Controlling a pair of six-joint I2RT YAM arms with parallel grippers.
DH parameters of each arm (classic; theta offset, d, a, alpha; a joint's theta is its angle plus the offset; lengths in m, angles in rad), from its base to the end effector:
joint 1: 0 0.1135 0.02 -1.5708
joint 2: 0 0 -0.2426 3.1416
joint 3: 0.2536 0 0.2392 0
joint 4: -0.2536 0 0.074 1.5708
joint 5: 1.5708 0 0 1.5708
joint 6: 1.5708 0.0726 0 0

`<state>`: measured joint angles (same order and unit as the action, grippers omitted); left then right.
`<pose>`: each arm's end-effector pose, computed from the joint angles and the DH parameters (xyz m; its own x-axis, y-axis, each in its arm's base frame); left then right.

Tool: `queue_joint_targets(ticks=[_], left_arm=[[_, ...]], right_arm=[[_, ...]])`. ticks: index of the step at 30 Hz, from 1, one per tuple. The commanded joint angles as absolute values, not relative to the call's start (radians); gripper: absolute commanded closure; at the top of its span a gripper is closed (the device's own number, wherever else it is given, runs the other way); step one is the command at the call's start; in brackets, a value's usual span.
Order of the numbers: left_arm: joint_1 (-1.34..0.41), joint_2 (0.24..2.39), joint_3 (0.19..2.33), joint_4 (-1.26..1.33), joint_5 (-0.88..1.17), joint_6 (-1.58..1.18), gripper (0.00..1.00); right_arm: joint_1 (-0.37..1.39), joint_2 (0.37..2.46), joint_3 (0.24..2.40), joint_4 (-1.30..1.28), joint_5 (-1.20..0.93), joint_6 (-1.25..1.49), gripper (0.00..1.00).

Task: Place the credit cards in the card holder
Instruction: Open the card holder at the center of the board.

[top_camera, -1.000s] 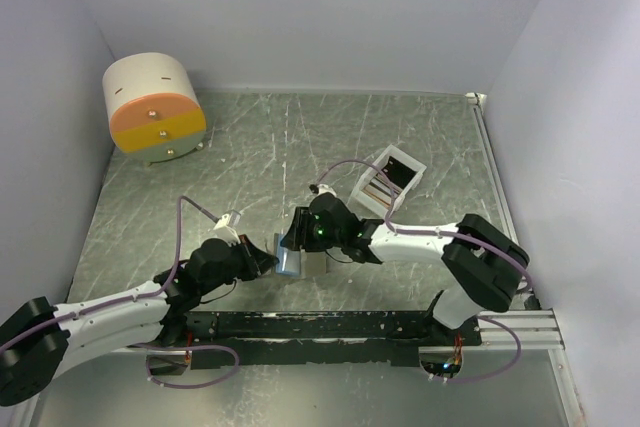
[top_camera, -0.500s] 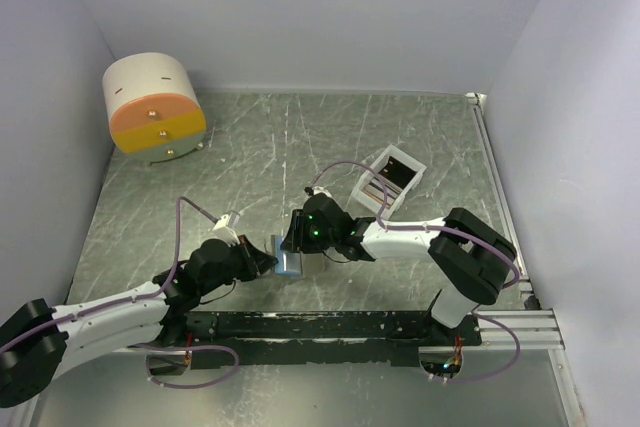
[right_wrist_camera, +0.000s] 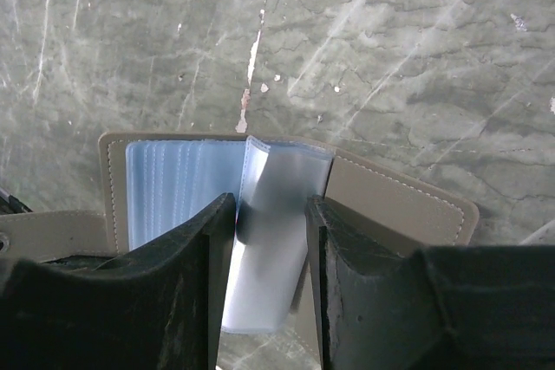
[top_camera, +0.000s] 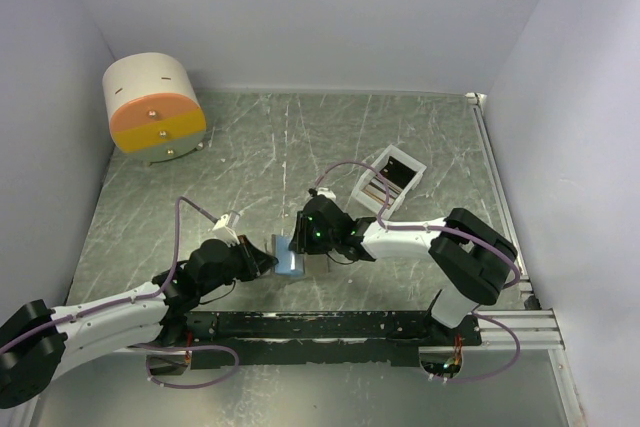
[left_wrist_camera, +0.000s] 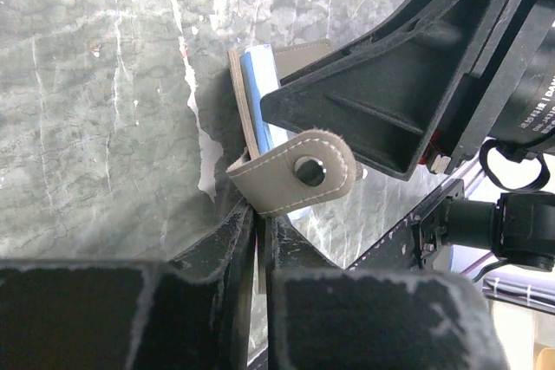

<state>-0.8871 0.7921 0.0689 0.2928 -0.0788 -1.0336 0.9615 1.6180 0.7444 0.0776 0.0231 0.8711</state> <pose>0.1282 -0.1483 0.1169 -0.7600 -0.4231 -0.4933 0.1459 0.6285 -0.7640 0.1895 0.2686 0.1121 -0.8835 0.0705 -0.4631 -0.2091 0.8253 0.5246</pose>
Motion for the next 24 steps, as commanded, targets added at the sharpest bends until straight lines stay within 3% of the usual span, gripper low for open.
queue_joint_targets(ticks=[1, 13, 24], left_arm=[[-0.892, 0.801, 0.067, 0.349, -0.076, -1.036, 0.80], [-0.892, 0.882, 0.065, 0.453, -0.038, -1.021, 0.65], [-0.892, 0.919, 0.076, 0.463, -0.044, -1.014, 0.67]], right_arm=[[0.966, 1.606, 0.731, 0.038, 0.055, 0.854, 0.62], [0.967, 1.598, 0.700, 0.067, 0.048, 0.861, 0.64], [0.967, 1.595, 0.703, 0.072, 0.047, 0.859, 0.64]])
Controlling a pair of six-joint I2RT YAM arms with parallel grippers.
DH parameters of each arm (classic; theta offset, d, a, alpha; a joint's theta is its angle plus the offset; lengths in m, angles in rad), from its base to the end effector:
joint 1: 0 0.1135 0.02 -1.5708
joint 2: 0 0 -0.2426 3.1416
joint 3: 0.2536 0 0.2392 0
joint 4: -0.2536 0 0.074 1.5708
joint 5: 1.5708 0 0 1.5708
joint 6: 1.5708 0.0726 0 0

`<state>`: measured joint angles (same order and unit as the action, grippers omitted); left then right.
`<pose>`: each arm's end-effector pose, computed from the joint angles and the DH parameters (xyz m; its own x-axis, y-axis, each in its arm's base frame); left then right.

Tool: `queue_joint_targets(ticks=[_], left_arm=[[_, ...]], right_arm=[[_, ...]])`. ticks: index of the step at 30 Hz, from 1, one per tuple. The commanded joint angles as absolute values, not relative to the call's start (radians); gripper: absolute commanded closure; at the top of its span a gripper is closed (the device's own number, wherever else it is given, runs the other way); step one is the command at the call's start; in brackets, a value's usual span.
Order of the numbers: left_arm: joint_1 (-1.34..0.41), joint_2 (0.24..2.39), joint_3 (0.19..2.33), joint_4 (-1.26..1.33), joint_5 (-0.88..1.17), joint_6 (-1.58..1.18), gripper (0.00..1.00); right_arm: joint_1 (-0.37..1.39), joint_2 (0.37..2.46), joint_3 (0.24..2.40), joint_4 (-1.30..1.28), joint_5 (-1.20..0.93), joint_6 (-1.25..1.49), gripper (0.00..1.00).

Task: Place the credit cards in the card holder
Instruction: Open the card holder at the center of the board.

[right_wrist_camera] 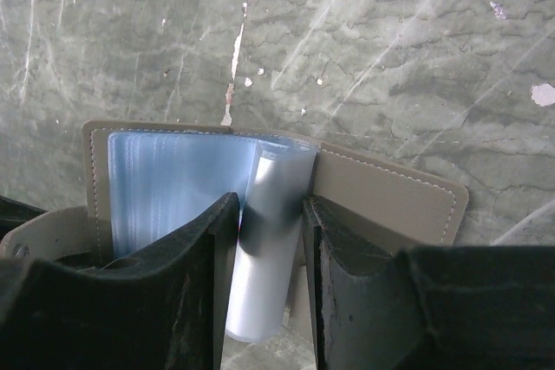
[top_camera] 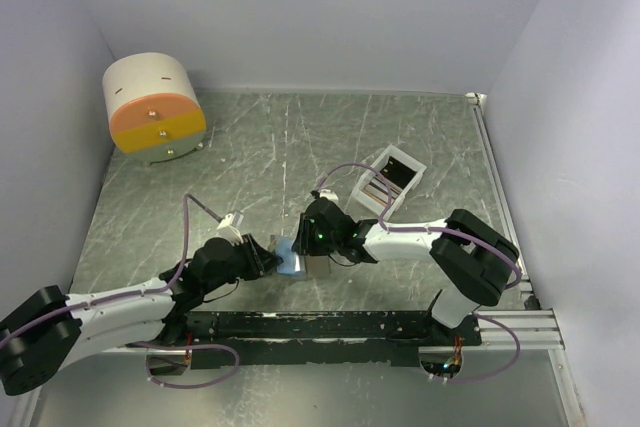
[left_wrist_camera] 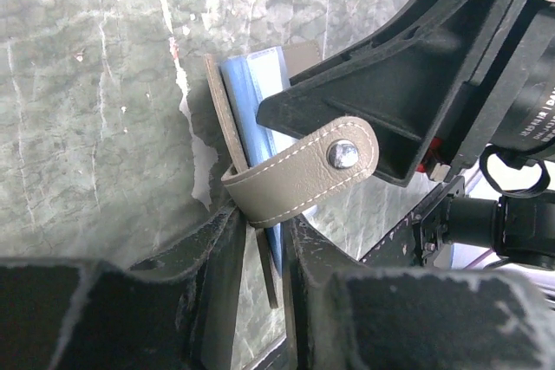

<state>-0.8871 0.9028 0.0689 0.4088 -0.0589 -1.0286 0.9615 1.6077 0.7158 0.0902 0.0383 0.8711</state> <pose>0.1317 -0.1548 0.1124 -0.7683 -0.4107 -0.4909 0.1587 0.6207 -0.7678 0.1871 0.2633 0.1081 -0.8801 0.0748 -0.4689 -0.2033 0.8331 0.5144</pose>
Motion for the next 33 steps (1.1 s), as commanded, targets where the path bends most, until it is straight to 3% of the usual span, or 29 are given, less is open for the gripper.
queue_joint_targets(ticks=[1, 5, 9, 19, 33], left_arm=[[-0.893, 0.923, 0.075, 0.464, -0.043, -1.014, 0.67], [-0.892, 0.937, 0.078, 0.475, -0.042, -1.011, 0.69], [-0.892, 0.932, 0.079, 0.472, -0.044, -1.009, 0.79], [-0.892, 0.836, 0.071, 0.425, -0.050, -1.010, 0.93], [-0.894, 0.762, 0.118, 0.252, -0.094, -0.977, 0.93]], right_arm=[[0.967, 1.593, 0.704, 0.072, 0.046, 0.859, 0.64], [0.967, 1.593, 0.701, 0.073, 0.046, 0.860, 0.65], [0.967, 1.589, 0.700, 0.069, 0.049, 0.859, 0.65], [0.967, 1.569, 0.701, 0.050, 0.063, 0.855, 0.65], [0.976, 1.392, 0.731, 0.040, 0.006, 0.891, 0.56]])
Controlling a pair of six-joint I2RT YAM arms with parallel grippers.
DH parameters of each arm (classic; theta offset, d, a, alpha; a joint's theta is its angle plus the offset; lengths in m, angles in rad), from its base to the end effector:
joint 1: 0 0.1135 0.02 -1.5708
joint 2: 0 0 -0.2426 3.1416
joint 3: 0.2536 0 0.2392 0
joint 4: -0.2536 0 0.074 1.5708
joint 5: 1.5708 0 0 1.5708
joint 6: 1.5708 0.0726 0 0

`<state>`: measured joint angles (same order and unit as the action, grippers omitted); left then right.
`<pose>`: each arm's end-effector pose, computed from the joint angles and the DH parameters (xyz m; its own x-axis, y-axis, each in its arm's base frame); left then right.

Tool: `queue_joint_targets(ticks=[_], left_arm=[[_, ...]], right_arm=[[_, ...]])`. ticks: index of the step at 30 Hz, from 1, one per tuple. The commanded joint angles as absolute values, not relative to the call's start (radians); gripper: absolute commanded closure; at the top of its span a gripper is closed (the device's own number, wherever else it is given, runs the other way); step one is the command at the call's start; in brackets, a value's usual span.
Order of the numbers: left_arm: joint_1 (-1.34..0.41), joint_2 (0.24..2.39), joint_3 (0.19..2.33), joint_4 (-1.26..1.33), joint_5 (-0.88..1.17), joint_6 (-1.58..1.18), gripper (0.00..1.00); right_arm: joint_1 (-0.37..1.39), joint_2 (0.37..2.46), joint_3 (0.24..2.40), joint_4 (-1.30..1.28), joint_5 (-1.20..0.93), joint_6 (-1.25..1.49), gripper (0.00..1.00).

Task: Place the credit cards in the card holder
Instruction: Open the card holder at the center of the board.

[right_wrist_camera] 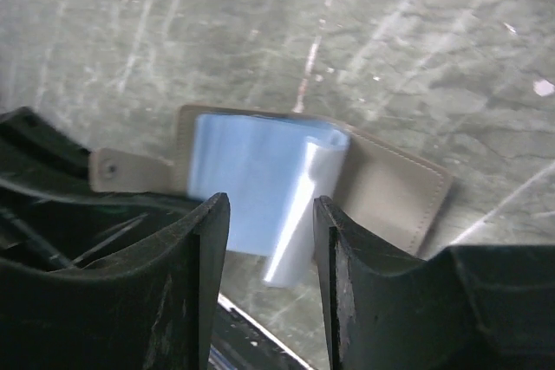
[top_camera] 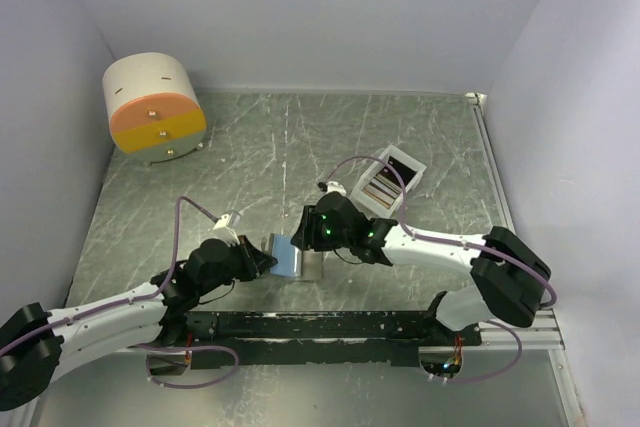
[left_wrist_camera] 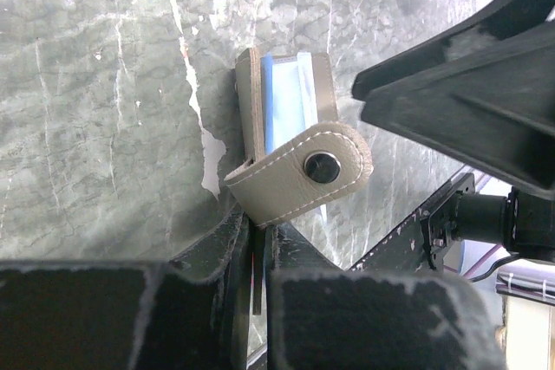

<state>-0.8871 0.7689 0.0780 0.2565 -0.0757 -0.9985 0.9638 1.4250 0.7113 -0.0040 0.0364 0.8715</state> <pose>0.1275 -0.1478 0.1193 -0.7574 -0.3975 -0.5180 0.1717 0.6442 -0.7453 0.1787 0.2527 0.1509 -0.8577 0.1058 -0.5032 -0.2312 0.7948 0.5611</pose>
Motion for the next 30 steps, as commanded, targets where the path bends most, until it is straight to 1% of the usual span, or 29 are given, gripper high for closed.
queue_joint_targets(ticks=[1, 5, 10, 16, 20, 30], left_arm=[[-0.892, 0.766, 0.119, 0.255, -0.092, -0.977, 0.93], [-0.893, 0.782, 0.126, 0.264, -0.082, -0.977, 0.93], [-0.893, 0.767, 0.128, 0.260, -0.078, -0.983, 0.93], [-0.894, 0.724, 0.121, 0.241, -0.076, -0.986, 0.93], [-0.893, 0.698, 0.102, 0.269, -0.071, -0.994, 0.93], [-0.893, 0.690, 0.107, 0.234, -0.090, -1.001, 0.93]], right_arm=[[0.980, 1.392, 0.733, 0.060, -0.007, 0.890, 0.55], [0.994, 1.424, 0.767, 0.102, -0.043, 0.891, 0.55], [0.999, 1.501, 0.800, 0.087, -0.027, 0.894, 0.55], [1.000, 1.565, 0.808, 0.057, 0.008, 0.888, 0.51], [0.999, 1.582, 0.793, 0.075, -0.001, 0.894, 0.51], [0.999, 1.585, 0.784, 0.057, 0.026, 0.891, 0.54]])
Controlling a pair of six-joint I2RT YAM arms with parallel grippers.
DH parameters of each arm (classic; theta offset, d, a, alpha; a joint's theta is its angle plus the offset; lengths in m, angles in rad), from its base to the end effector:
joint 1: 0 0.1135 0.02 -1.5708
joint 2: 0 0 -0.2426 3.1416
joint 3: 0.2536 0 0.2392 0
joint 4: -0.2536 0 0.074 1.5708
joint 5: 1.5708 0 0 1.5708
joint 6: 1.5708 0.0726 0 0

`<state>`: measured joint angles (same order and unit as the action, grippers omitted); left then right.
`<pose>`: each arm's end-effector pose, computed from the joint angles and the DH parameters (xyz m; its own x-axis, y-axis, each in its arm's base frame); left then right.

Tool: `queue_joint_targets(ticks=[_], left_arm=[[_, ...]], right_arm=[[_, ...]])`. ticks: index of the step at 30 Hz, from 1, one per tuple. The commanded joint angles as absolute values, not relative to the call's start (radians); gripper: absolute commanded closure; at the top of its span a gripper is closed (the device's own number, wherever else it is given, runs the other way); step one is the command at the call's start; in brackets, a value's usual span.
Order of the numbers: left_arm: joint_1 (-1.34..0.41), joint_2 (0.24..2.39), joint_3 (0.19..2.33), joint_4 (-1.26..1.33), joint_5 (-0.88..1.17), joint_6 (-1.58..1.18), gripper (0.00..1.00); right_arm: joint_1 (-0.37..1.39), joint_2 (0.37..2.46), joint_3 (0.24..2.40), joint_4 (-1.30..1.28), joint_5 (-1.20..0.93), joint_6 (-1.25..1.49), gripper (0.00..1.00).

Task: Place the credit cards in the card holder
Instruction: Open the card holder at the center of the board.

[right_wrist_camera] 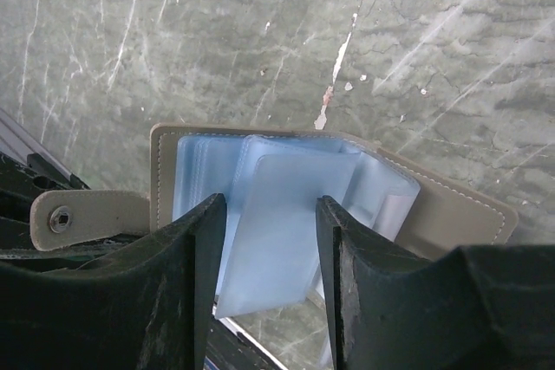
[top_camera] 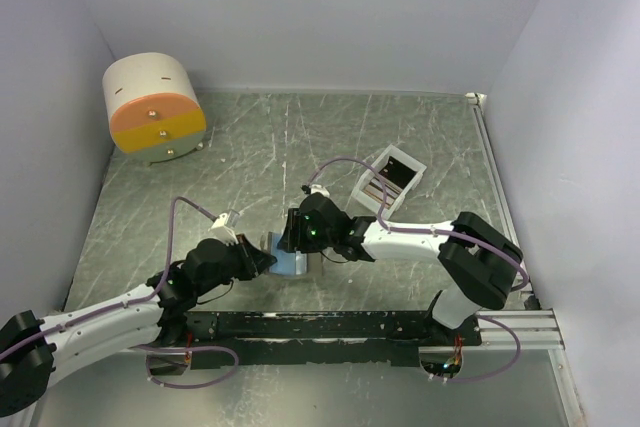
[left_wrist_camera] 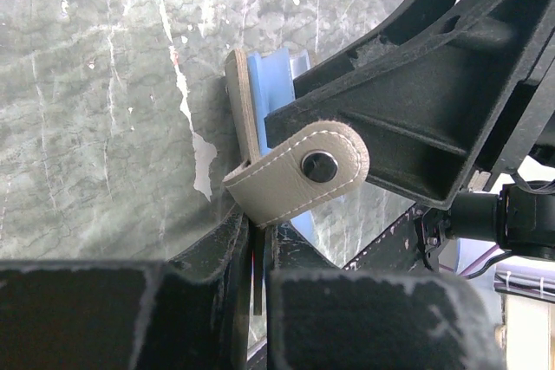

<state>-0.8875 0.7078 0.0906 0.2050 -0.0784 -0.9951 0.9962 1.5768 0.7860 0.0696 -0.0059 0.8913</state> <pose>0.1265 -0.1464 0.1275 -0.7482 -0.4055 -0.5251 0.1841 0.6336 -0.7515 0.1828 0.2832 0.1369 -0.8803 0.0716 -0.4689 -0.2498 0.7703 0.5867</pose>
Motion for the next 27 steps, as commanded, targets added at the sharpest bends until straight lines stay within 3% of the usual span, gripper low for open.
queue_joint_targets(ticks=[1, 27], left_arm=[[-0.893, 0.690, 0.107, 0.229, -0.092, -1.002, 0.93], [-0.894, 0.708, 0.107, 0.206, -0.114, -1.007, 0.93]], right_arm=[[1.000, 1.581, 0.782, 0.051, 0.031, 0.890, 0.54], [0.999, 1.430, 0.803, -0.314, 0.339, 0.796, 0.51]])
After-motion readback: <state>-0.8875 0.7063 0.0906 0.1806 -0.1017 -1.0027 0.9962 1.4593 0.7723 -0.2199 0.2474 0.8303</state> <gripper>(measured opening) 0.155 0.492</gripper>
